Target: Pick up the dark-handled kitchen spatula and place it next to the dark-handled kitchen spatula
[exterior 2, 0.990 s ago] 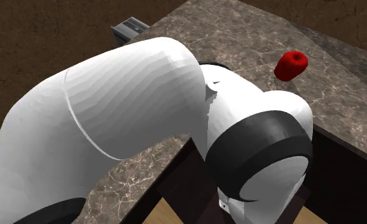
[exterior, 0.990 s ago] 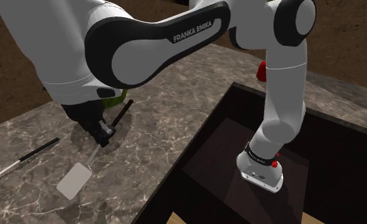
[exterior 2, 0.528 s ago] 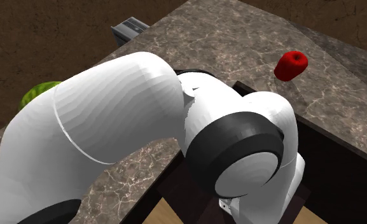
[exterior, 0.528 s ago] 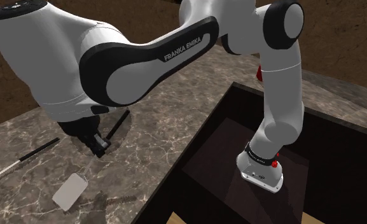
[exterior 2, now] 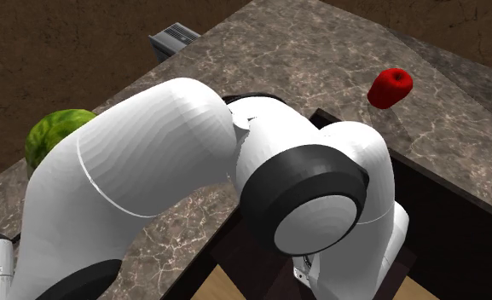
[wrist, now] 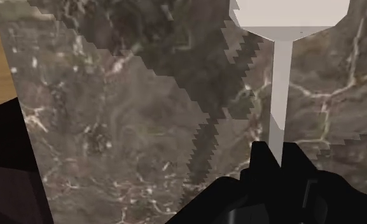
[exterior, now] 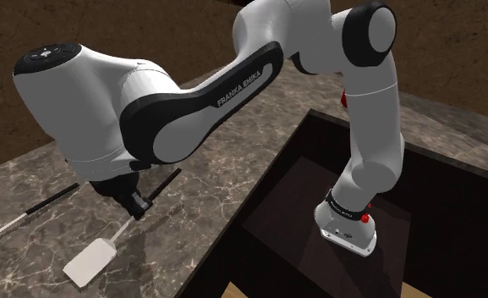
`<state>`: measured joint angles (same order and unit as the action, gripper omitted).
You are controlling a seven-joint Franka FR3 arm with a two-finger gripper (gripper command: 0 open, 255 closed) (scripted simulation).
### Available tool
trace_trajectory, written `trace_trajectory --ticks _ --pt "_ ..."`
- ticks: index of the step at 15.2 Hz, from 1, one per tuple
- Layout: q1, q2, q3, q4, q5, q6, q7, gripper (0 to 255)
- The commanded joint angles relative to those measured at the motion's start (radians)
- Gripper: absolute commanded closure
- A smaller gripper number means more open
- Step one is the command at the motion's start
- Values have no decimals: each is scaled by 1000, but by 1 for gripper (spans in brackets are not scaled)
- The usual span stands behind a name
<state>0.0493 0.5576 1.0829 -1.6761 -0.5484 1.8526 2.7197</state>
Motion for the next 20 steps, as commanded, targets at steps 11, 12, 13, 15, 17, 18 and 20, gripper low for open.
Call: trace_trajectory --ticks 11,12,13,15,17,18,20 --pt "6 9 -7 -2 -8 9 4 0" --pt "6 9 -7 -2 -8 9 4 0" --pt "6 9 -7 -2 -8 9 4 0" --pt "9 -9 9 45 14 -46 -11 0" --pt "16 -22 19 92 30 -97 -22 0" --pt "16 -22 19 92 30 -97 -22 0" --pt "15 -22 19 92 30 -97 -22 0"
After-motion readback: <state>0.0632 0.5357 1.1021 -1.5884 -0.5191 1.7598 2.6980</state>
